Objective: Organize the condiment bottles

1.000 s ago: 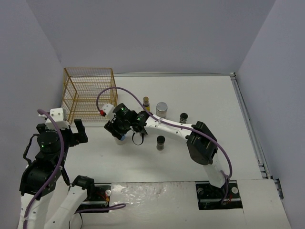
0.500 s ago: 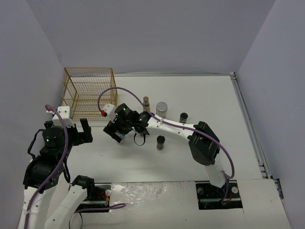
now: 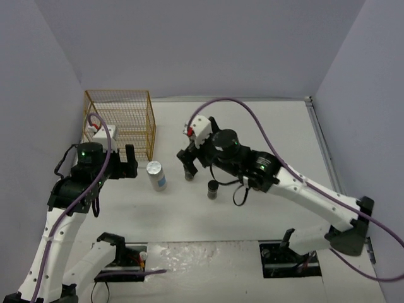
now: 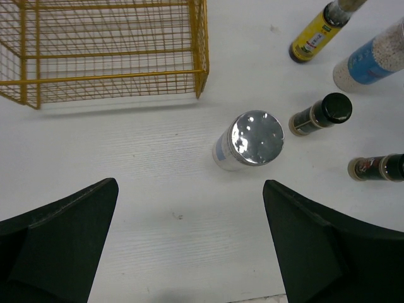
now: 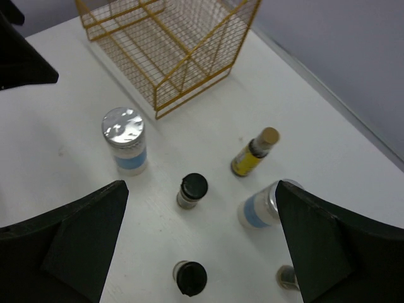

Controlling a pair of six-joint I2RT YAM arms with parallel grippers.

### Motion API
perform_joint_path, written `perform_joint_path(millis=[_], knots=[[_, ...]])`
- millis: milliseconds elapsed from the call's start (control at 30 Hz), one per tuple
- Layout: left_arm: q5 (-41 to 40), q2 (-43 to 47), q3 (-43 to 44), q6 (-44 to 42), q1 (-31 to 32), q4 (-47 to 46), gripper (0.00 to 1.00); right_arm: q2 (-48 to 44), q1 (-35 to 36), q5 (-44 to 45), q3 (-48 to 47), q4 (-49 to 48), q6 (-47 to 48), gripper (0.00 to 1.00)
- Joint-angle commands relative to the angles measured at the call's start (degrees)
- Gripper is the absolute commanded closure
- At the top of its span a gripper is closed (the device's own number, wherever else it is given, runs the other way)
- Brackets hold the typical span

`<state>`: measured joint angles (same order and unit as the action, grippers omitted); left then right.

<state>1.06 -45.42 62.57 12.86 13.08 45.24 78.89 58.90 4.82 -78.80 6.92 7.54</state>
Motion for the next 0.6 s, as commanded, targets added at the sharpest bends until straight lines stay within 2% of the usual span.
perform_joint_path(millis=[0,233,567], knots=[[10.2,-8.52,3.03,-2.78,0.47,-5.53,0.03,-12.41,-3.95,9.89,5.43,-1.19,-2.51,0.0],[12.54,-20.13,5.17,-4.1,4.39,-7.62,0.03,-22.64,-8.63,12.7,13.28,-0.6,-6.91,0.0],[10.59,-28.35,7.25,-6.16,9.24,-5.64,0.03,-24.8,-9.38,13.94,17.05,1.05,-7.31,0.0]])
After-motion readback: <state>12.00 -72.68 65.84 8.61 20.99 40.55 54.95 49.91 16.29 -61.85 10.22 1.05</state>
